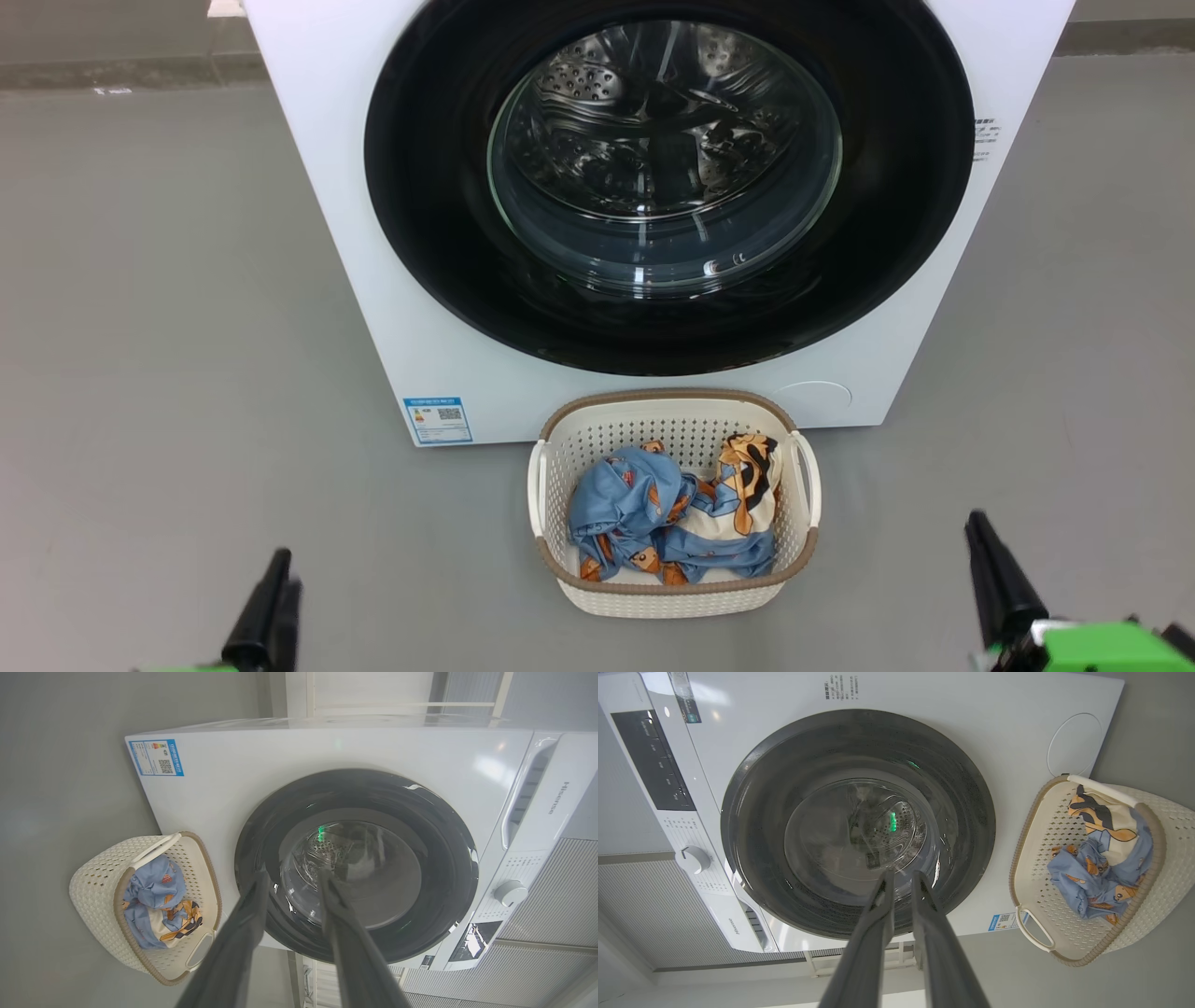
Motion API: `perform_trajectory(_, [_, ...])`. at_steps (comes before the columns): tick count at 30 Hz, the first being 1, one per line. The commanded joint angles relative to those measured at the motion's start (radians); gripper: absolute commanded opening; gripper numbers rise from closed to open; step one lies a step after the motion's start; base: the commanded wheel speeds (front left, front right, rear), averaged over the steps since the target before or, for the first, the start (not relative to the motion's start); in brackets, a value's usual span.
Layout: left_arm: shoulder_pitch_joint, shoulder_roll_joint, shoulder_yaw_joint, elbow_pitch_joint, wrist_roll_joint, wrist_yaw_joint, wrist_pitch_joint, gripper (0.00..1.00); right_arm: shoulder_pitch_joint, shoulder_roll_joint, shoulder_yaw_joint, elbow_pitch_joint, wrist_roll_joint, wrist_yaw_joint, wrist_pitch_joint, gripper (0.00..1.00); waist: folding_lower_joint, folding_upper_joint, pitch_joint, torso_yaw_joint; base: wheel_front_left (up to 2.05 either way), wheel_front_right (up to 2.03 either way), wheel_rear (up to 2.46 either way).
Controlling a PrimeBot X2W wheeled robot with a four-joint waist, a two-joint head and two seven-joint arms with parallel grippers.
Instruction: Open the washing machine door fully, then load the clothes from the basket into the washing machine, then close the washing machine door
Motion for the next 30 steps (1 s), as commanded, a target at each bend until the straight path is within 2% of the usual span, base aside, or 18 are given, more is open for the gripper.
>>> perform_trajectory(1, [0.0, 0.0, 0.0, -0.001, 0.0, 0.0, -0.001, 1.0, 0.0, 0.0, 0.0, -0.001, 0.0, 0.0, 0.0, 1.0, 0.0, -0.0001, 0.0, 0.0, 0.0, 0.0, 0.0])
perform_trajectory(8, [0.007, -0.002, -0.013, -0.009, 0.007, 0.0, -0.019, 1.0, 0.007, 0.002, 0.015, 0.001, 0.002, 0.0, -0.015, 1.0, 0.0022, -0.0001, -0.002, 0.001, 0.0, 0.0, 0.0])
perform_trajectory(15, [0.007, 0.0, -0.02, -0.023, 0.039, 0.0, -0.04, 1.0, 0.004, -0.006, 0.035, 0.001, -0.018, 0.0, -0.037, 1.0, 0.0001, -0.0001, 0.0, 0.002, 0.0, 0.0, 0.0])
perform_trajectory(30, [0.006, 0.003, -0.034, -0.045, 0.214, -0.001, -0.084, 1.0, -0.012, -0.042, 0.093, 0.005, -0.121, 0.0, -0.083, 1.0, 0.0, -0.0001, -0.001, 0.002, 0.0, 0.0, 0.0])
